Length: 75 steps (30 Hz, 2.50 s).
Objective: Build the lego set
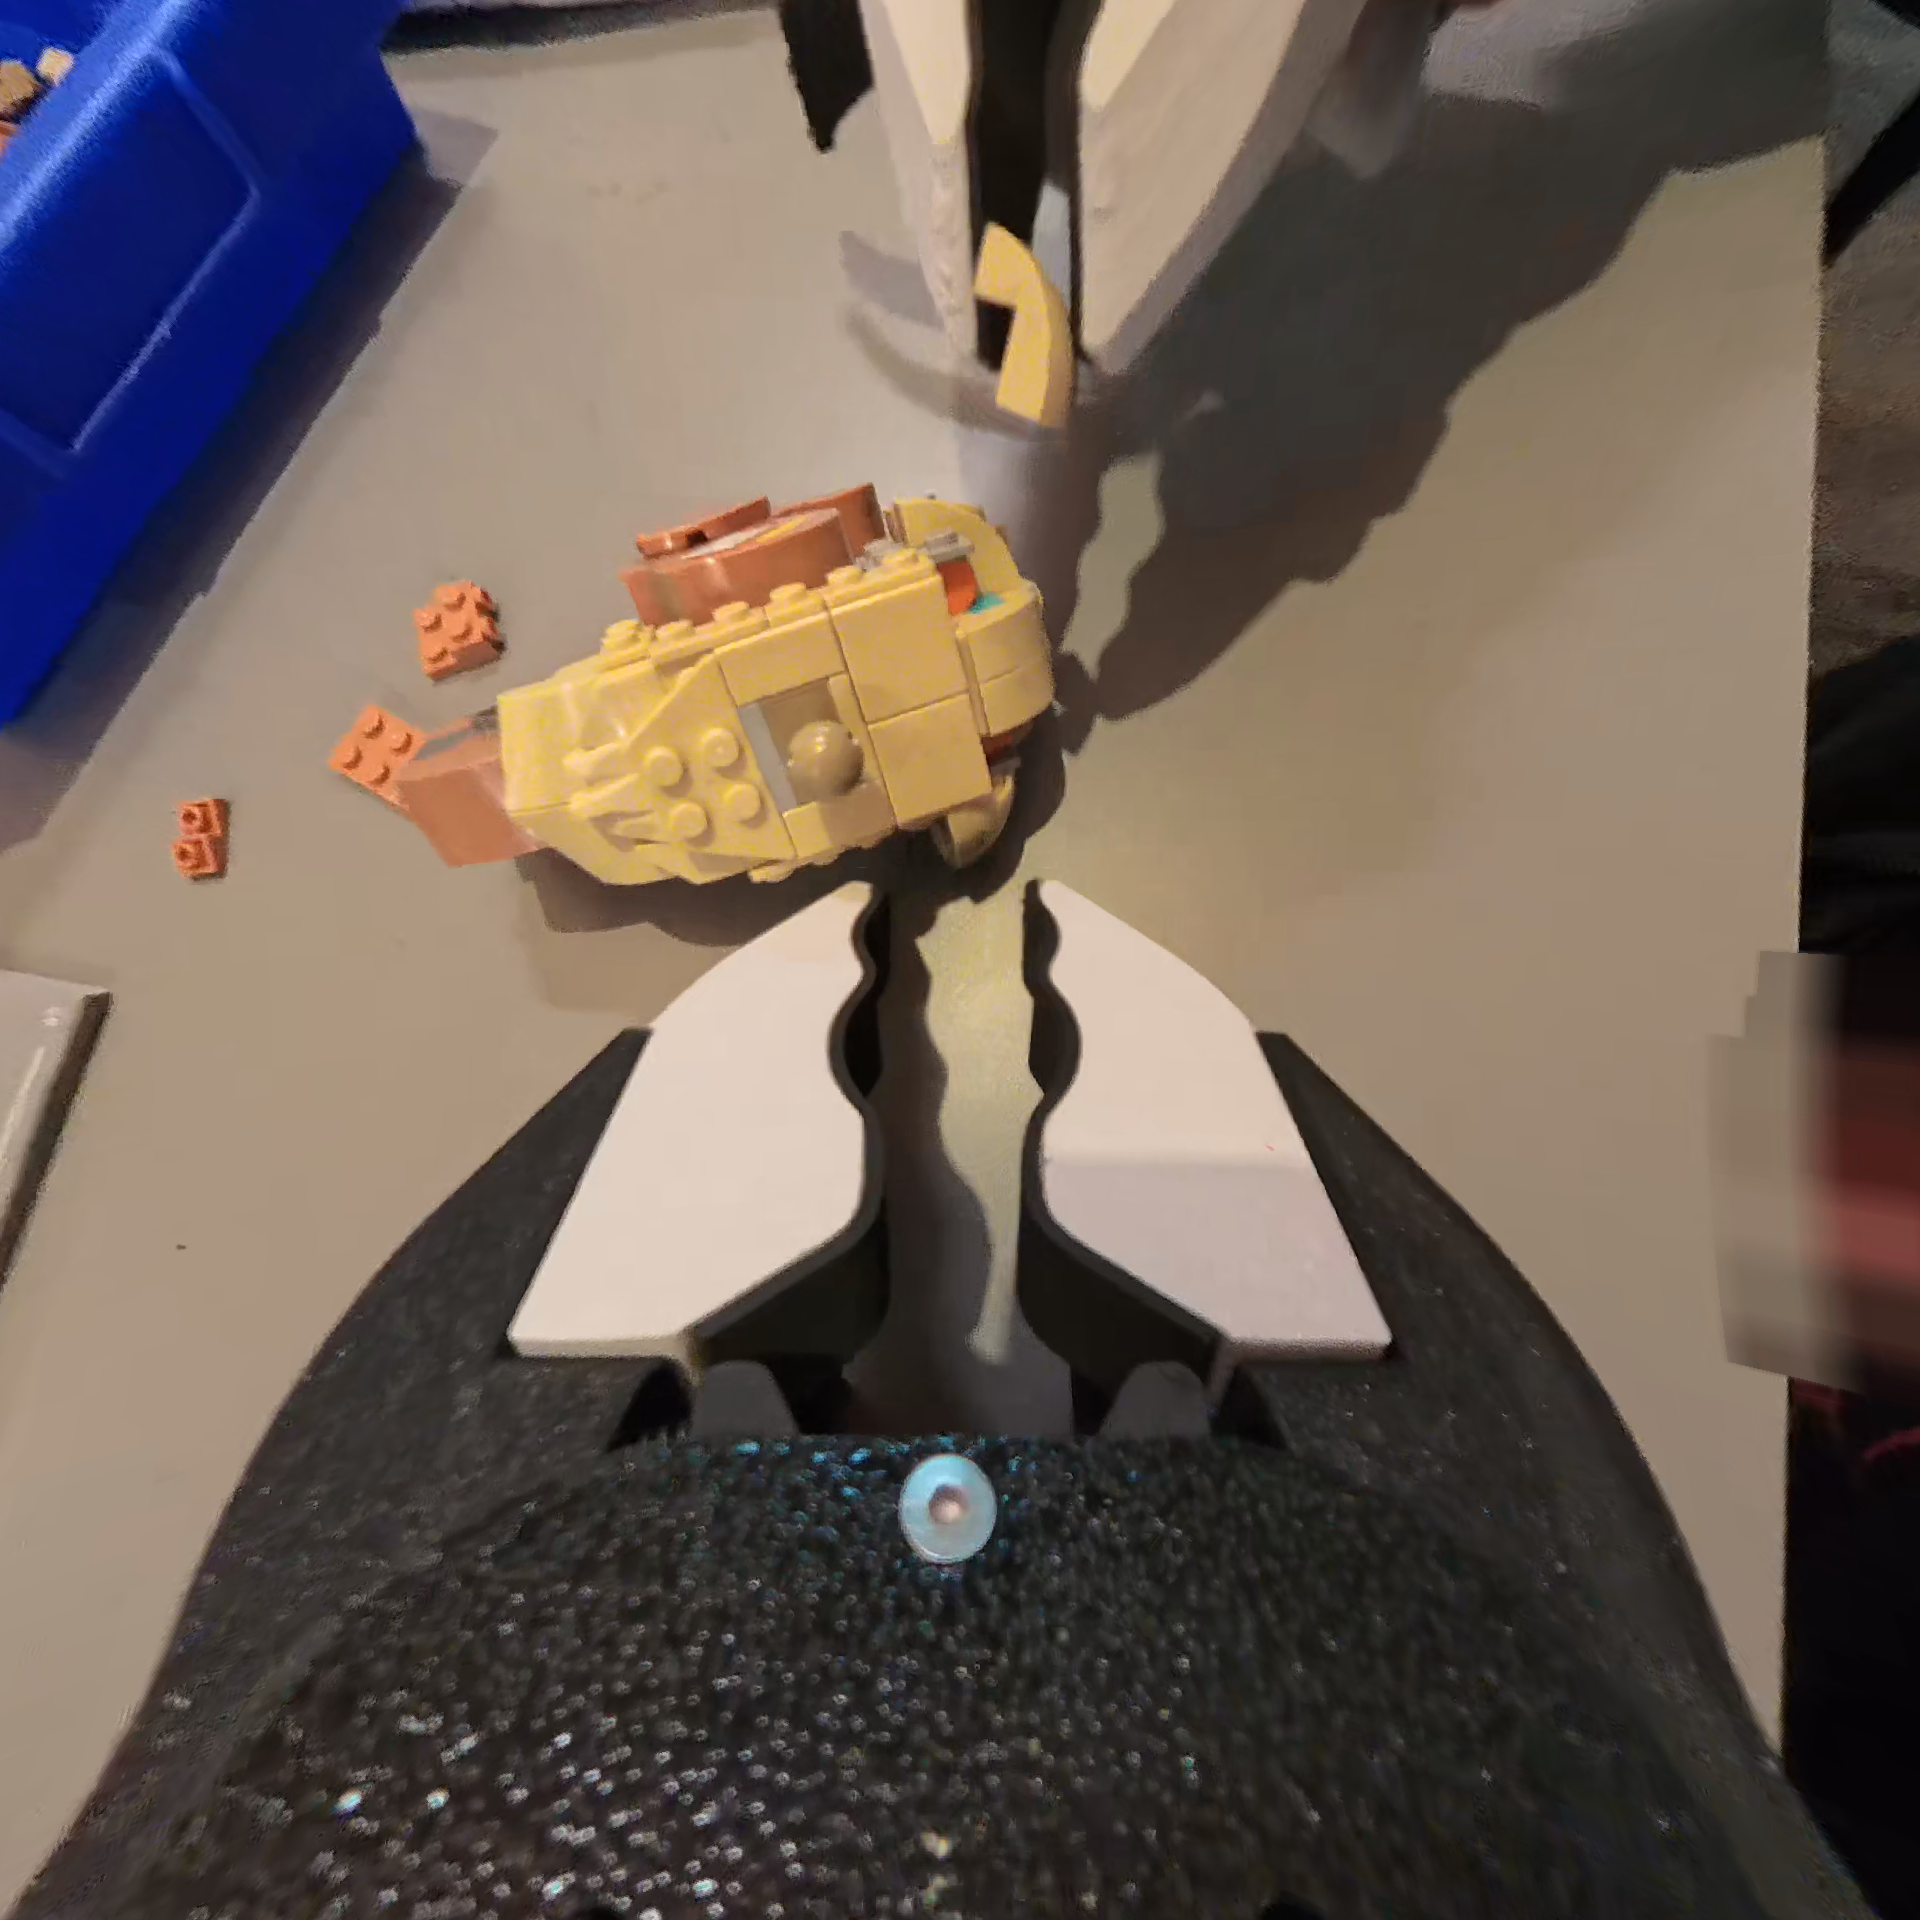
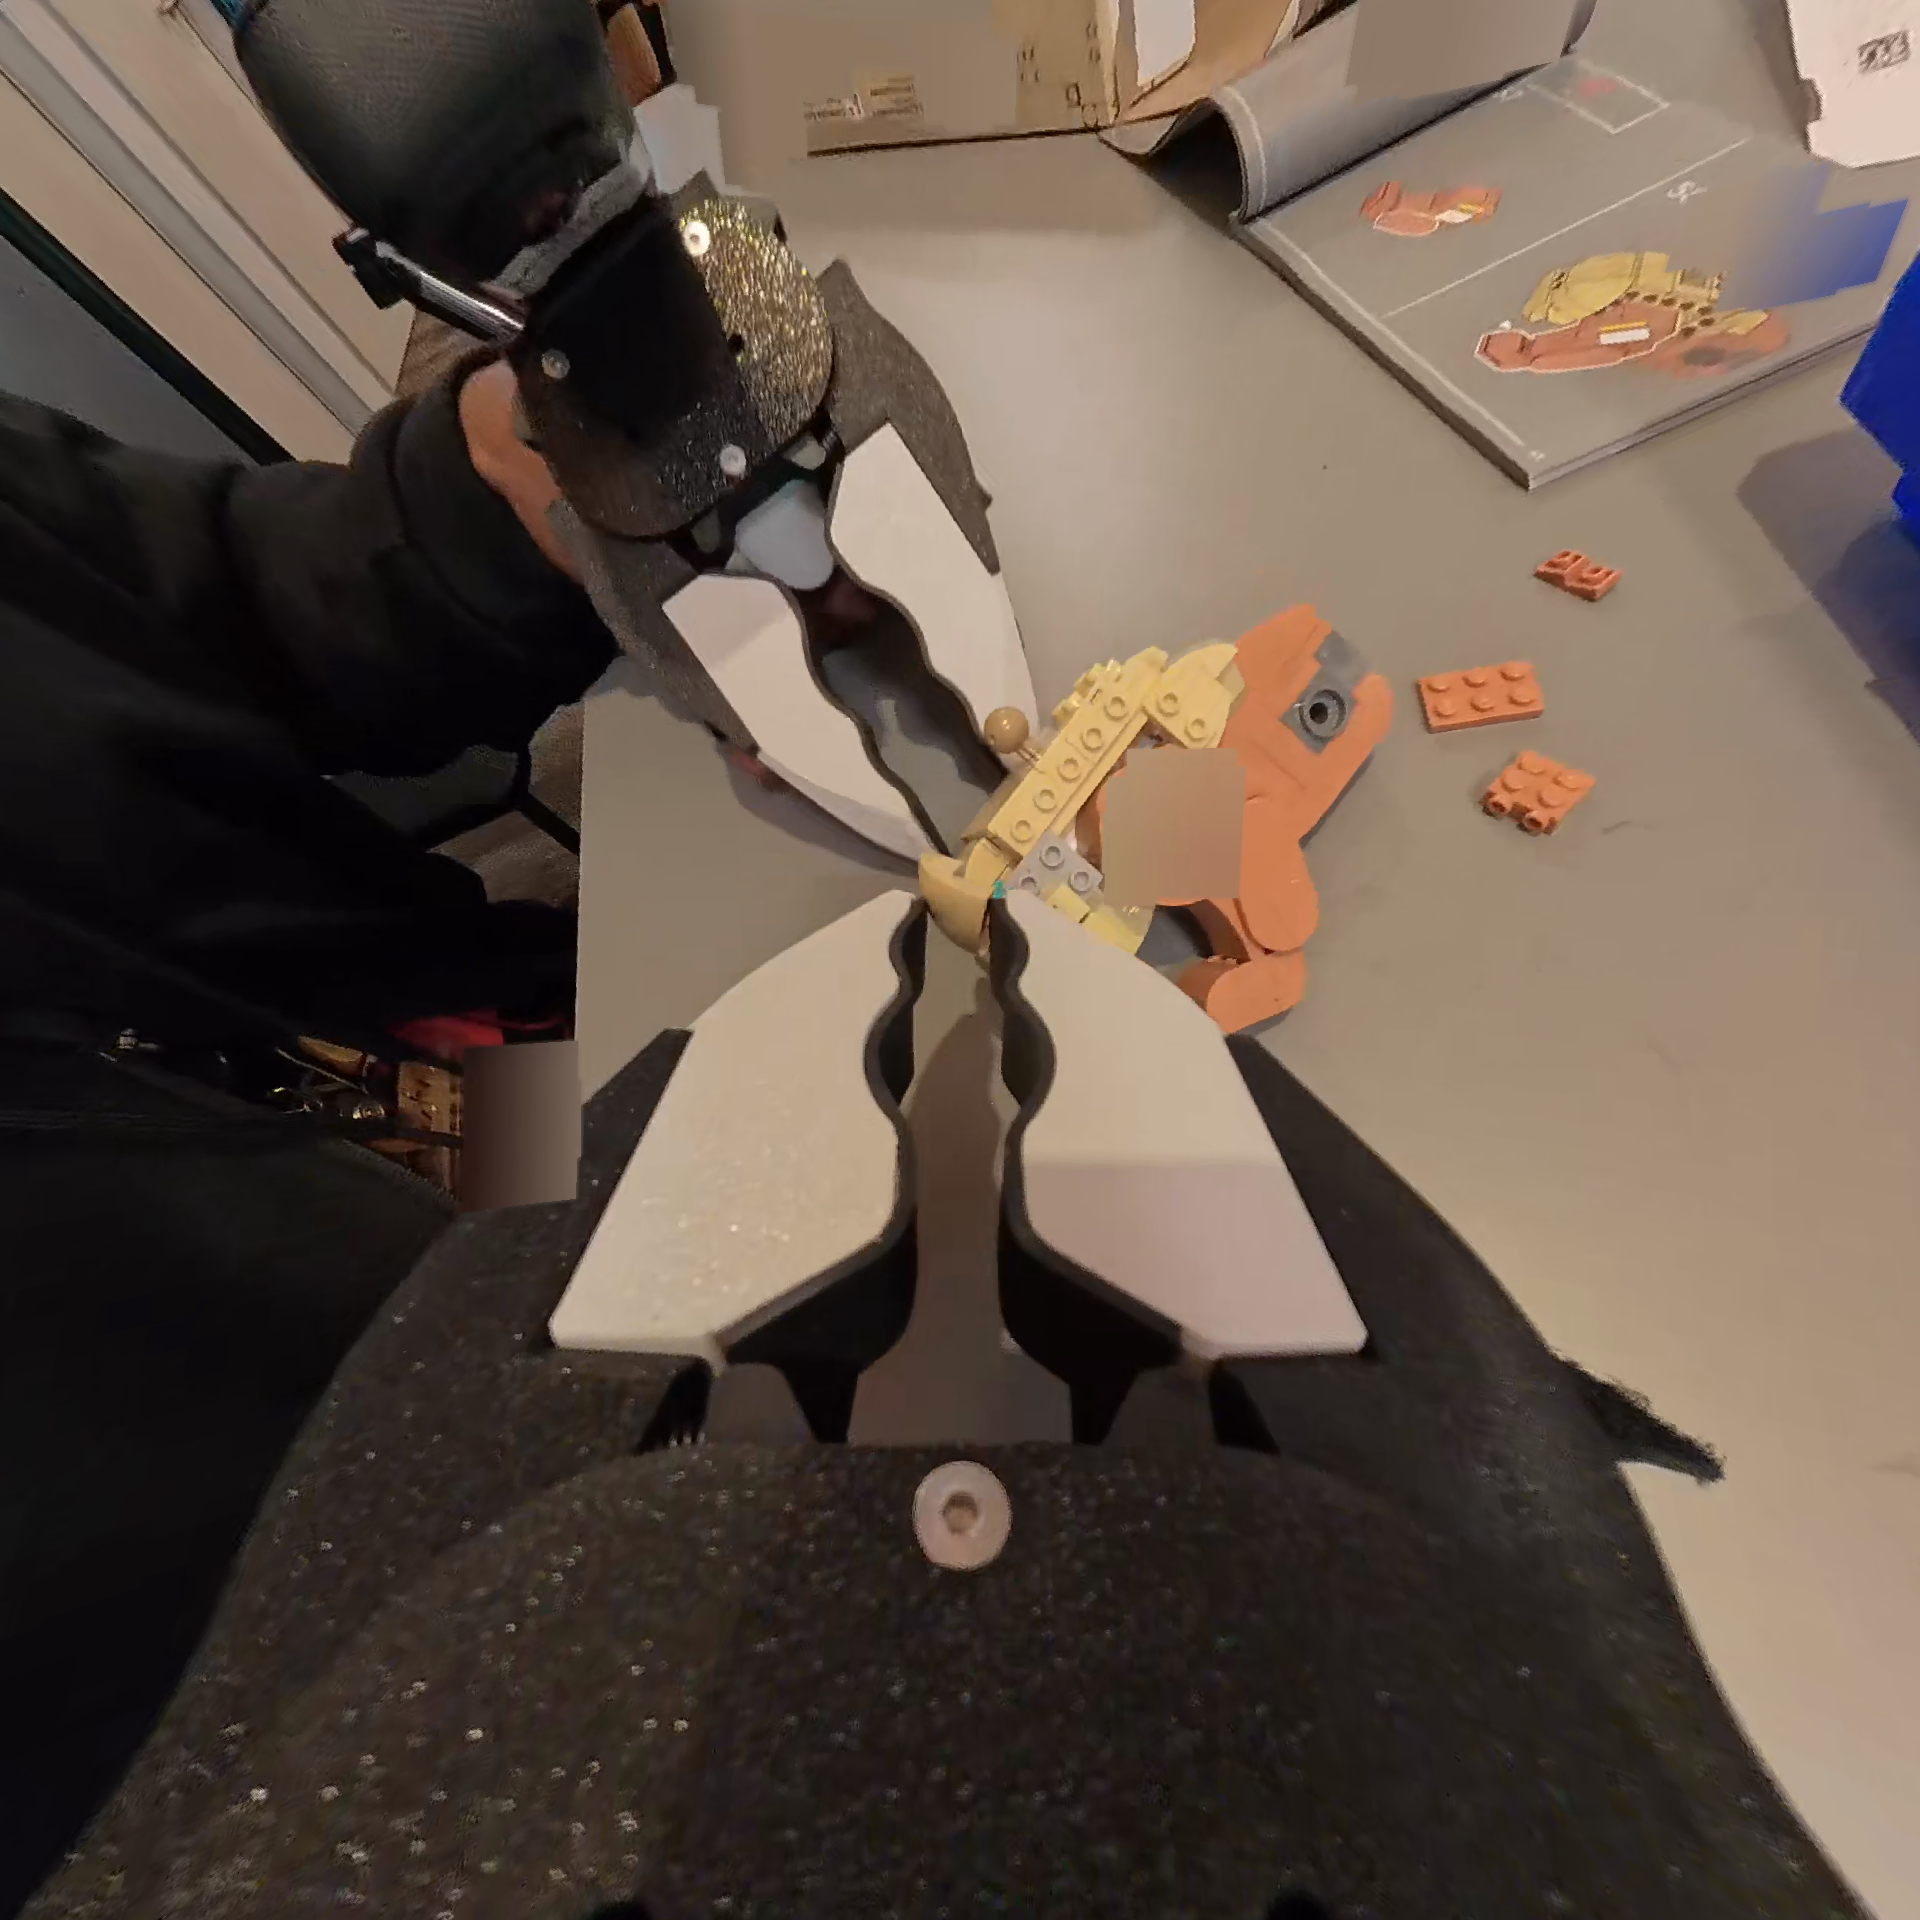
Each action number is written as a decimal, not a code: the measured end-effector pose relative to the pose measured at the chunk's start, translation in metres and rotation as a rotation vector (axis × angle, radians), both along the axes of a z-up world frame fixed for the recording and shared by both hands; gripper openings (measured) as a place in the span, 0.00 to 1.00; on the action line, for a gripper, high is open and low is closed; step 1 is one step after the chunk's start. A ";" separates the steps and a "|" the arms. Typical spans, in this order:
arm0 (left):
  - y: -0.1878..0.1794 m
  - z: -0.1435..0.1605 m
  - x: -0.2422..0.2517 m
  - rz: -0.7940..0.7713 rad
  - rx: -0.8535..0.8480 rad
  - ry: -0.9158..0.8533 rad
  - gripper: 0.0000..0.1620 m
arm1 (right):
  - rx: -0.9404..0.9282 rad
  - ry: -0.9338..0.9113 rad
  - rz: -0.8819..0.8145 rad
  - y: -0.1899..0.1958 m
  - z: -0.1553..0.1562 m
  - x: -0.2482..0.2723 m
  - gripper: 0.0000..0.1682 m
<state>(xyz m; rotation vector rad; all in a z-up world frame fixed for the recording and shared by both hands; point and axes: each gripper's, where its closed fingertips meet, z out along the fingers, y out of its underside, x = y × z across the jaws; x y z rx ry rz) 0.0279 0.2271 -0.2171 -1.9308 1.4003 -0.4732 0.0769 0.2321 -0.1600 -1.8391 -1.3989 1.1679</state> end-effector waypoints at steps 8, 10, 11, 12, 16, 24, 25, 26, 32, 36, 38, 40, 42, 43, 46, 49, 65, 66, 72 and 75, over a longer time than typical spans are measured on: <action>0.025 0.035 -0.015 -0.496 0.508 0.008 0.30 | -0.026 0.051 -0.003 0.002 0.003 0.004 0.07; 0.034 0.038 -0.013 -0.596 0.618 0.020 0.33 | -0.028 0.064 -0.005 0.001 0.004 0.004 0.07; 0.035 0.038 -0.012 -0.644 0.650 0.024 0.33 | -0.031 0.070 -0.006 0.001 0.004 0.004 0.07; 0.036 0.036 -0.011 -0.689 0.673 0.046 0.35 | -0.035 0.077 -0.007 0.000 0.005 0.005 0.07; 0.037 0.026 -0.004 -0.835 0.780 0.152 0.45 | -0.054 0.091 -0.015 0.001 0.005 0.007 0.07; 0.043 0.018 0.009 -0.946 0.863 0.271 0.33 | -0.078 0.100 -0.023 0.005 0.001 0.011 0.06; 0.043 0.019 0.010 -0.944 0.863 0.264 0.33 | -0.081 0.105 -0.023 0.006 0.001 0.012 0.06; 0.043 0.019 0.011 -0.941 0.870 0.258 0.32 | -0.084 0.109 -0.023 0.006 0.001 0.012 0.06; 0.043 0.023 0.011 -0.931 0.804 0.239 0.27 | -0.116 0.123 -0.008 0.007 0.001 0.012 0.06; 0.036 0.026 0.008 -0.961 0.688 0.214 0.27 | -0.155 0.127 0.052 0.001 0.005 0.006 0.06; 0.032 0.027 0.007 -0.984 0.643 0.216 0.27 | -0.158 0.111 0.094 -0.005 0.006 0.002 0.06; 0.028 0.028 0.007 -1.004 0.603 0.221 0.27 | -0.152 0.088 0.134 -0.012 0.005 -0.003 0.06; 0.022 0.029 0.007 -1.026 0.567 0.224 0.27 | -0.142 0.055 0.162 -0.017 0.001 -0.007 0.05; 0.019 0.030 0.007 -1.035 0.555 0.227 0.27 | -0.135 0.038 0.170 -0.019 -0.002 -0.008 0.05; 0.016 0.031 0.007 -1.052 0.548 0.249 0.27 | -0.124 0.022 0.183 -0.023 -0.004 -0.011 0.05; 0.012 0.032 0.008 -1.066 0.534 0.259 0.27 | -0.107 0.016 0.177 -0.023 -0.003 -0.011 0.05; 0.009 0.032 0.008 -1.072 0.529 0.271 0.27 | -0.007 -0.056 0.099 -0.023 -0.006 -0.008 0.08; 0.009 0.032 0.008 -1.072 0.528 0.270 0.27 | -0.007 -0.054 0.096 -0.023 -0.006 -0.008 0.08; 0.010 0.032 0.008 -1.072 0.527 0.275 0.27 | -0.006 -0.029 0.068 -0.020 -0.005 -0.006 0.08; 0.010 0.031 0.008 -1.072 0.527 0.276 0.27 | -0.010 -0.002 0.060 -0.020 -0.001 -0.005 0.08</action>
